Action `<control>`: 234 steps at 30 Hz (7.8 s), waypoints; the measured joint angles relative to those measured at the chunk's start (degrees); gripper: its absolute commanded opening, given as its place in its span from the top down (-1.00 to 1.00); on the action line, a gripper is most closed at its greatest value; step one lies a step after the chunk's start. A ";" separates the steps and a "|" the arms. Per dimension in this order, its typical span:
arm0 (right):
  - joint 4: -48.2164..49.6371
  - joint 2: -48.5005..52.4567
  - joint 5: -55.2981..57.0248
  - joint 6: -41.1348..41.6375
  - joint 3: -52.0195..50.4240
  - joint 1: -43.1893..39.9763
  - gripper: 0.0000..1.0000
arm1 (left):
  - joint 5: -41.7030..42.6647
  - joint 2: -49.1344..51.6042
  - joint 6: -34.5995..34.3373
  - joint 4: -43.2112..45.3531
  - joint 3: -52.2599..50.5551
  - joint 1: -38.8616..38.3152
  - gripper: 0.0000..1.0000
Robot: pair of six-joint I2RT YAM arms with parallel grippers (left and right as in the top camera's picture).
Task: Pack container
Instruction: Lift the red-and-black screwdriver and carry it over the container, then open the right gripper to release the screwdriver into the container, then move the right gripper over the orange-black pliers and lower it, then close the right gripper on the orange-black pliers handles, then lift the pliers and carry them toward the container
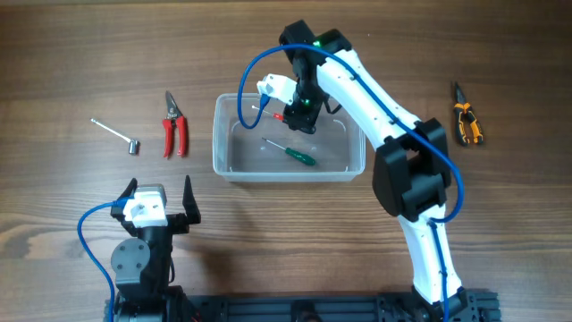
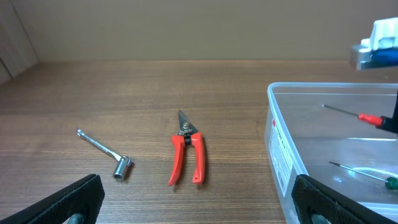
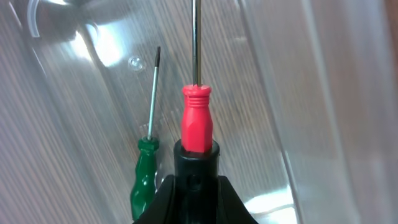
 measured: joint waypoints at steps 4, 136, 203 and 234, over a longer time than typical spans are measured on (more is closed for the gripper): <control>0.70 0.22 -0.31 -0.04 -0.09 0.00 0.91 | 0.00 0.00 0.00 0.00 0.00 0.00 -0.99; 24.35 -14.73 15.28 21.00 -36.65 -44.28 -0.05 | 0.00 0.00 0.00 0.00 0.00 0.00 -1.00; 15.34 -18.23 9.14 22.12 -18.47 -45.62 0.91 | 0.00 0.00 0.00 0.00 0.00 0.00 -1.00; 0.37 -32.76 -2.99 11.78 -16.81 -4.90 0.91 | 0.00 0.00 0.00 0.00 0.00 0.00 -1.00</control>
